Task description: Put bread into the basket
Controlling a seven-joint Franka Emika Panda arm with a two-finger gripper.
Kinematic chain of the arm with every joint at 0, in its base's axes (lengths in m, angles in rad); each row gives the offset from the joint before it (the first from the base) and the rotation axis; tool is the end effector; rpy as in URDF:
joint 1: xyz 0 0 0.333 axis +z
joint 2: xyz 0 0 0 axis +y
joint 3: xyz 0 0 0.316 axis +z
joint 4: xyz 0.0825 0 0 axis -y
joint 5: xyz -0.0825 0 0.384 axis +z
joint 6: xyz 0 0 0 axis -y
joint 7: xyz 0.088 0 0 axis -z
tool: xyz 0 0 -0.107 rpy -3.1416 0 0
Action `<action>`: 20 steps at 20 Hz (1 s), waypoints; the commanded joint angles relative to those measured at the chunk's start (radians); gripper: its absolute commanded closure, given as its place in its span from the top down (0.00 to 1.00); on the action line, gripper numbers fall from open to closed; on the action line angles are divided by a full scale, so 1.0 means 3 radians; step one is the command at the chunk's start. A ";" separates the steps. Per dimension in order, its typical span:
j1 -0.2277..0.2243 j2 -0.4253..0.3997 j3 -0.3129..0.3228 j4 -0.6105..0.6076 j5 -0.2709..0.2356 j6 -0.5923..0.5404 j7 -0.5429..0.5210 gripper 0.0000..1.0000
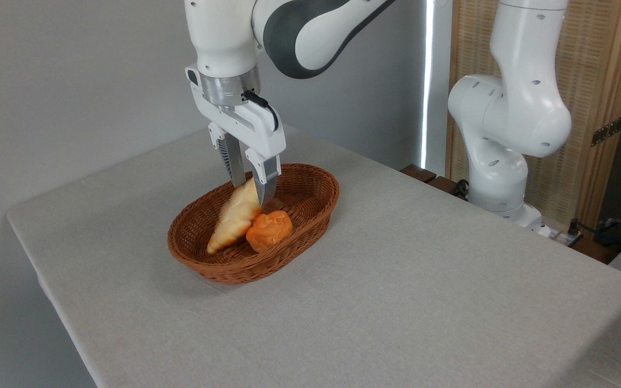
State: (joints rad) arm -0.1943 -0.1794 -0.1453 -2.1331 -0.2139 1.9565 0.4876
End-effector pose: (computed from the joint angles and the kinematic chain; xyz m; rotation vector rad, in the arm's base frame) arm 0.4668 -0.1827 0.4850 2.7665 -1.0800 0.0222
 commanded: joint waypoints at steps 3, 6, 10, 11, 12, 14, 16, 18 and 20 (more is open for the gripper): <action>-0.0007 0.0010 -0.0037 0.0013 -0.0024 -0.0053 0.0001 1.00; 0.0009 0.0005 -0.0027 0.0023 0.0114 -0.0028 0.0062 1.00; 0.0034 -0.0005 0.0059 0.0059 0.0385 -0.0023 0.0322 1.00; 0.0034 -0.0005 0.0126 0.0074 0.0446 -0.0018 0.0363 1.00; 0.0034 -0.0005 0.0197 0.0105 0.0523 -0.0018 0.0414 1.00; 0.0034 -0.0005 0.0355 0.0120 0.0626 -0.0018 0.0522 1.00; 0.0034 -0.0005 0.0468 0.0151 0.0652 -0.0012 0.0609 1.00; 0.0039 0.0010 0.0576 0.0207 0.0657 -0.0002 0.0619 1.00; 0.0039 0.0015 0.0693 0.0223 0.0804 0.0013 0.0619 1.00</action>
State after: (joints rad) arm -0.1755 -0.1749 0.0161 -2.0844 -0.0264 1.9577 0.6645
